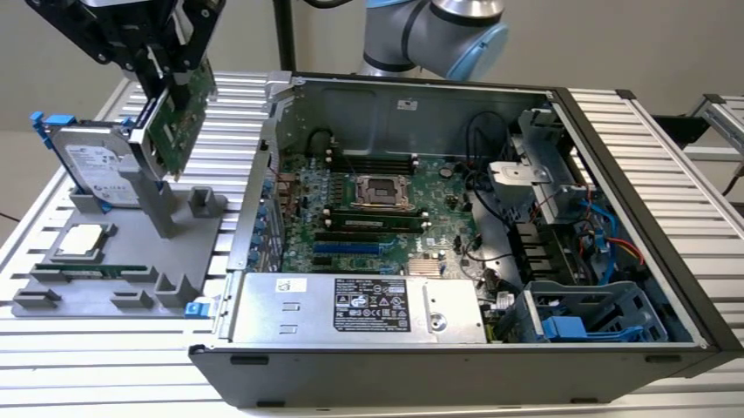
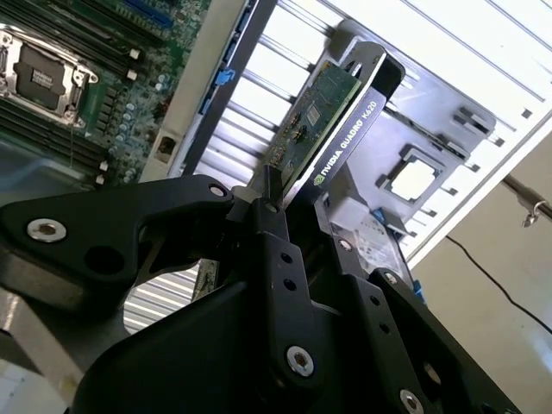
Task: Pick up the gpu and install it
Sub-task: 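Pick up the gpu and move the gpu toward the slot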
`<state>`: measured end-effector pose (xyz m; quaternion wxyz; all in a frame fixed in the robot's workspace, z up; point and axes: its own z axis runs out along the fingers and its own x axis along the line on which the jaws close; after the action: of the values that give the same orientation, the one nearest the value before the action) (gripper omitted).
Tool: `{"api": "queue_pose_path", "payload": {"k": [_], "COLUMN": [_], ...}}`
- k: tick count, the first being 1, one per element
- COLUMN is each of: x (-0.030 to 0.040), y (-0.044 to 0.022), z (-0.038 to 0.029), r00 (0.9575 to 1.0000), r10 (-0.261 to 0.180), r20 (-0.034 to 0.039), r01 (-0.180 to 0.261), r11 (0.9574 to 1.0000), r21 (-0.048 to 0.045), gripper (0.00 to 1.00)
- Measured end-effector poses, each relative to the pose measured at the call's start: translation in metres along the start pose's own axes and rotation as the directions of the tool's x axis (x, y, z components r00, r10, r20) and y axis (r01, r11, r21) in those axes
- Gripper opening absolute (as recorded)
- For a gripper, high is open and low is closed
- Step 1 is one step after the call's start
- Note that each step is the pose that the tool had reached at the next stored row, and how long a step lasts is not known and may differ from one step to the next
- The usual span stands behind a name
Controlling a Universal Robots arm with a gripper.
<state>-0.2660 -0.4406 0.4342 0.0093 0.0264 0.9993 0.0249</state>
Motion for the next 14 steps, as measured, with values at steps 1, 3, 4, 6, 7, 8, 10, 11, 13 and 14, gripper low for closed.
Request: {"api": "queue_pose_path", "payload": {"k": [1, 3, 4, 6, 7, 8, 10, 11, 13, 14], "x": [-0.0005, -0.0013, -0.0017, -0.0024, -0.0027, -0.003, -0.0036, -0.0039, -0.0045, -0.0048], "y": [0.0, 0.0001, 0.0001, 0.0001, 0.0001, 0.0002, 0.0002, 0.0002, 0.0002, 0.0003], "z": [0.0001, 0.0, 0.0, 0.0001, 0.0001, 0.0001, 0.0001, 0.0001, 0.0001, 0.0001], "r00": [1.0, 1.0, 1.0, 1.0, 1.0, 1.0, 1.0, 1.0, 1.0, 1.0], "r10": [0.0, 0.0, 0.0, 0.0, 0.0, 0.0, 0.0, 0.0, 0.0, 0.0], "r20": [0.0001, 0.0, 0.0, 0.0001, 0.0, 0.0, 0.0, 0.0001, 0.0, 0.0], "r01": [0.0, 0.0, 0.0, 0.0, 0.0, 0.0, 0.0, 0.0, 0.0, 0.0], "r11": [1.0, 1.0, 1.0, 1.0, 1.0, 1.0, 1.0, 1.0, 1.0, 1.0], "r21": [-0.0001, 0.0, 0.0, -0.0001, 0.0, 0.0, 0.0, 0.0, 0.0, 0.0], "gripper": [0.0, 0.0, 0.0, 0.0, 0.0, 0.0, 0.0, 0.0, 0.0, 0.0]}}
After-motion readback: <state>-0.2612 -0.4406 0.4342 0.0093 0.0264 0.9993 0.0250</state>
